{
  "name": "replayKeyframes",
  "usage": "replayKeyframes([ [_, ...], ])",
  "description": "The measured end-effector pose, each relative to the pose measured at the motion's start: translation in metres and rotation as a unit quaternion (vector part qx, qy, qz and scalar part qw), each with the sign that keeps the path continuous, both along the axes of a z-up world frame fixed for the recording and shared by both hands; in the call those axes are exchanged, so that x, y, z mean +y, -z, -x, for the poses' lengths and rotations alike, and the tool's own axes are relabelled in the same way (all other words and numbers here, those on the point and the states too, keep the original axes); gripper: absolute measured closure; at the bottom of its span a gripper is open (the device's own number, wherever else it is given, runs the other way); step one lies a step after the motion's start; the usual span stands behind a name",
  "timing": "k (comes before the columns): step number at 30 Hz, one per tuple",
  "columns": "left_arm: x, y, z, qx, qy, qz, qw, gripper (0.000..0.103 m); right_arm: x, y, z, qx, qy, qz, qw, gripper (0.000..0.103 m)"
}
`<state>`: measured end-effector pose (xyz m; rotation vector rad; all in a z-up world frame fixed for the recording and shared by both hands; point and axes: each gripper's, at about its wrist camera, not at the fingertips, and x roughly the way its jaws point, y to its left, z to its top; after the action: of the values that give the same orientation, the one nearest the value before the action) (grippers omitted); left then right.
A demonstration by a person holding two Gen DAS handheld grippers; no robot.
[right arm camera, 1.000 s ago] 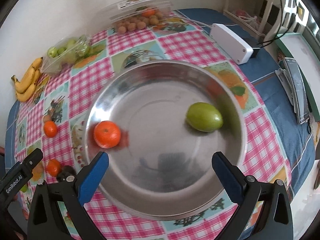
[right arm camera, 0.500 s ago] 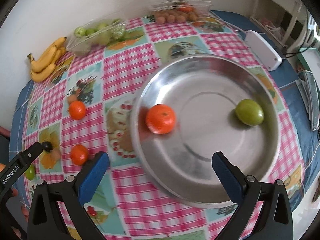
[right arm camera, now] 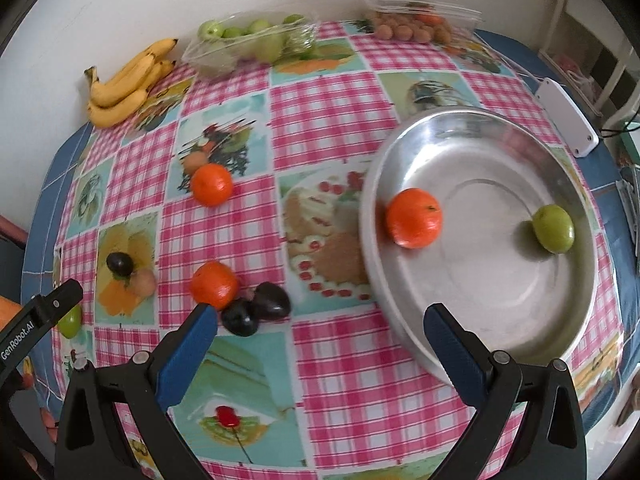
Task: Organize fruits
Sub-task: 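Close the left gripper on another green pear while the right moves toward a tangerine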
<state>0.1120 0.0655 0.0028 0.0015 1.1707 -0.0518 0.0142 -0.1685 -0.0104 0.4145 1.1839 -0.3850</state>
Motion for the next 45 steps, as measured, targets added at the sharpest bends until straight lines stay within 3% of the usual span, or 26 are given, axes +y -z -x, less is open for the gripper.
replayKeyframes([
  [13, 0.046, -0.001, -0.01, -0.003, -0.037, 0.028, 0.9989, 0.0, 0.032, 0.004, -0.019, -0.01, -0.037, -0.012, 0.999, 0.0],
  [18, 0.063, 0.0, -0.013, -0.007, -0.049, 0.057, 0.9972, 0.0, 0.035, 0.004, -0.022, -0.018, -0.045, -0.02, 0.999, 0.0],
  [25, 0.083, 0.001, -0.02, -0.022, -0.058, 0.069, 0.9957, 0.0, 0.033, 0.005, -0.022, -0.021, -0.043, -0.019, 0.999, 0.0],
  [37, 0.075, 0.02, -0.025, -0.006, -0.004, 0.021, 0.9998, 0.0, 0.031, 0.011, -0.024, -0.029, -0.059, -0.048, 0.997, 0.0],
  [45, 0.079, 0.035, -0.029, 0.011, -0.007, 0.033, 0.9994, 0.002, 0.029, 0.014, -0.025, -0.031, -0.062, -0.054, 0.996, 0.001],
])
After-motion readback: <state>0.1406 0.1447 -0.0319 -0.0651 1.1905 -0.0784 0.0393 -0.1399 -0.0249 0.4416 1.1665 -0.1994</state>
